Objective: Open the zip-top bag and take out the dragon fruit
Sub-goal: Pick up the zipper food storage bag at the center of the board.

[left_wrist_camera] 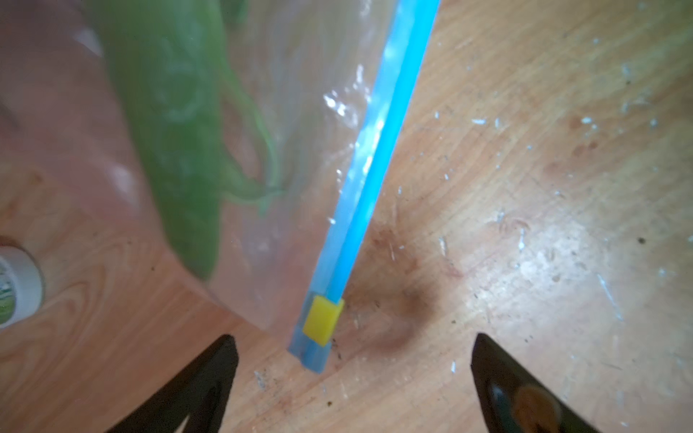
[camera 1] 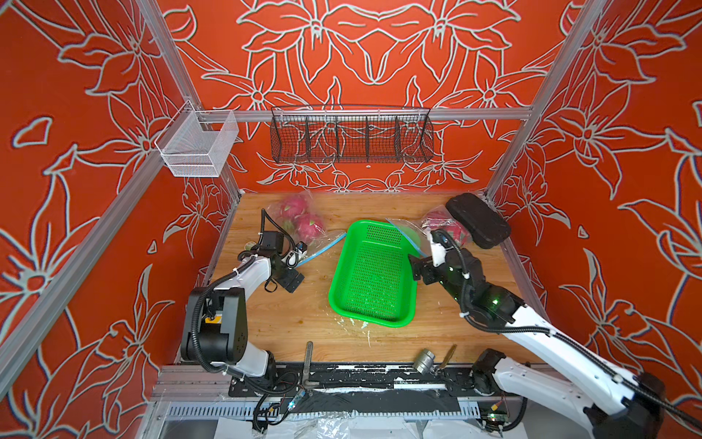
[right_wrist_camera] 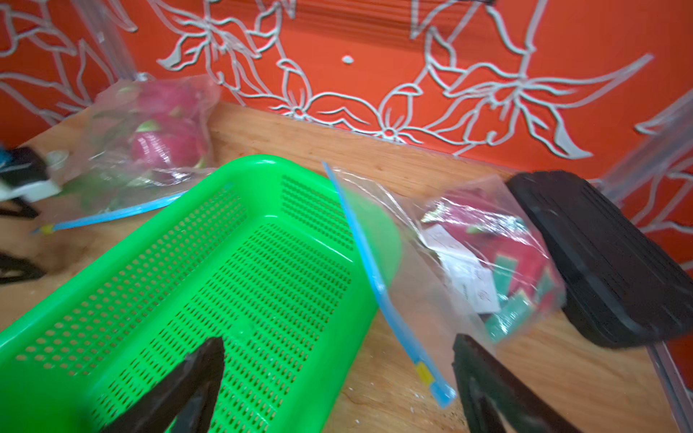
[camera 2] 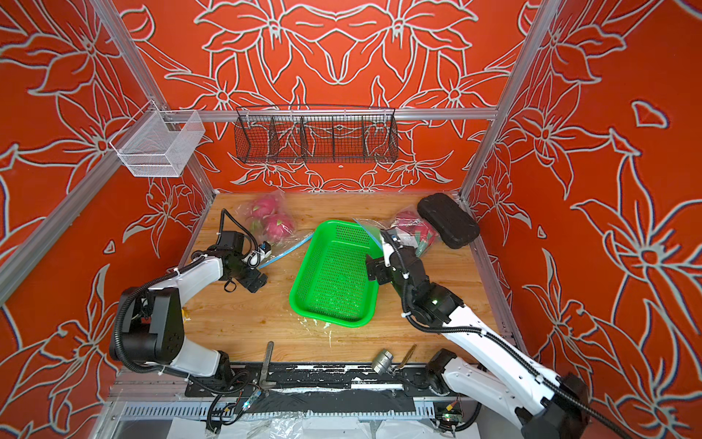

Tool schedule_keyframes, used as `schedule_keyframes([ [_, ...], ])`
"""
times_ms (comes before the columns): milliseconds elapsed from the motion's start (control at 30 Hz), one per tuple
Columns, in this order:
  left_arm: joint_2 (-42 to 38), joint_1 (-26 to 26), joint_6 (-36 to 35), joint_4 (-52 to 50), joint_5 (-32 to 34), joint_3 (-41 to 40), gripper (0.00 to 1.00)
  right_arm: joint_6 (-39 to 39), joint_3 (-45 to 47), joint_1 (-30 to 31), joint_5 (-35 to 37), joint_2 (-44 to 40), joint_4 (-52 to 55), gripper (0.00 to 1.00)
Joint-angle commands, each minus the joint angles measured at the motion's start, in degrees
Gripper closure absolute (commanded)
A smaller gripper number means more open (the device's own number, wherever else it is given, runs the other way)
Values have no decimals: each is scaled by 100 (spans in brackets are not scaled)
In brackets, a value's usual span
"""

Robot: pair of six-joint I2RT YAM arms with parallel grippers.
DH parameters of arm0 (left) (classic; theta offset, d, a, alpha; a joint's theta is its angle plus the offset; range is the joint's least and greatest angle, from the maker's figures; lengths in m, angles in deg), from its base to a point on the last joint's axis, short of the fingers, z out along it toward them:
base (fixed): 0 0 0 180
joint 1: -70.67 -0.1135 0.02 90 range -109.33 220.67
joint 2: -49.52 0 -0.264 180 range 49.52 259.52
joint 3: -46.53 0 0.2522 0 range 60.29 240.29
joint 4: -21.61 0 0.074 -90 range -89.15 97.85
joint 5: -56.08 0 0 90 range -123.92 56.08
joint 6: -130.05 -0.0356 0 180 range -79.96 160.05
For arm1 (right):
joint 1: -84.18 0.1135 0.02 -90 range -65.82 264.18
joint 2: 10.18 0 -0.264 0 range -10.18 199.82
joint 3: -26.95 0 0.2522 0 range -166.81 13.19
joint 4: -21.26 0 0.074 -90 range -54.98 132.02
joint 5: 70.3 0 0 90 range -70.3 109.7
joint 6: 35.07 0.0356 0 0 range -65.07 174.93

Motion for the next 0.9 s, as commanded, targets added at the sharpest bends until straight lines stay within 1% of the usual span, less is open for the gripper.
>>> schedule_keyframes([
  [0, -160, 28, 24, 643, 161, -188, 2, -594, -348, 287, 101, 448, -297, 3],
  [100, -249, 28, 83, 953, 114, -284, 9, -757, -639, 418, -157, 877, -359, 3],
  [233, -187, 28, 59, 1100, -88, -344, 16, -936, -904, 576, -402, 1236, -460, 3],
  [400, -5, 34, 48, 1132, -289, -353, 34, -1149, -1063, 652, -599, 1546, -585, 3],
  [467, 62, 37, -36, 1094, -327, -355, 46, -1291, -1064, 658, -742, 1672, -728, 3],
  [533, 70, 37, -82, 974, -338, -288, 62, -1487, -1026, 662, -953, 1785, -958, 3],
  [600, 30, 33, -154, 791, -407, -219, 83, -1776, -986, 658, -1206, 1956, -1268, 3],
  [667, -65, 37, -154, 708, -388, -182, 100, -2062, -1007, 664, -1468, 2129, -1507, 3],
  [800, -409, 36, -94, 588, -244, -116, 100, -2644, -1114, 663, -1916, 2550, -1992, 3],
  [867, -647, 29, -43, 364, -280, -36, 100, -2933, -1198, 671, -2191, 2759, -2178, 3],
])
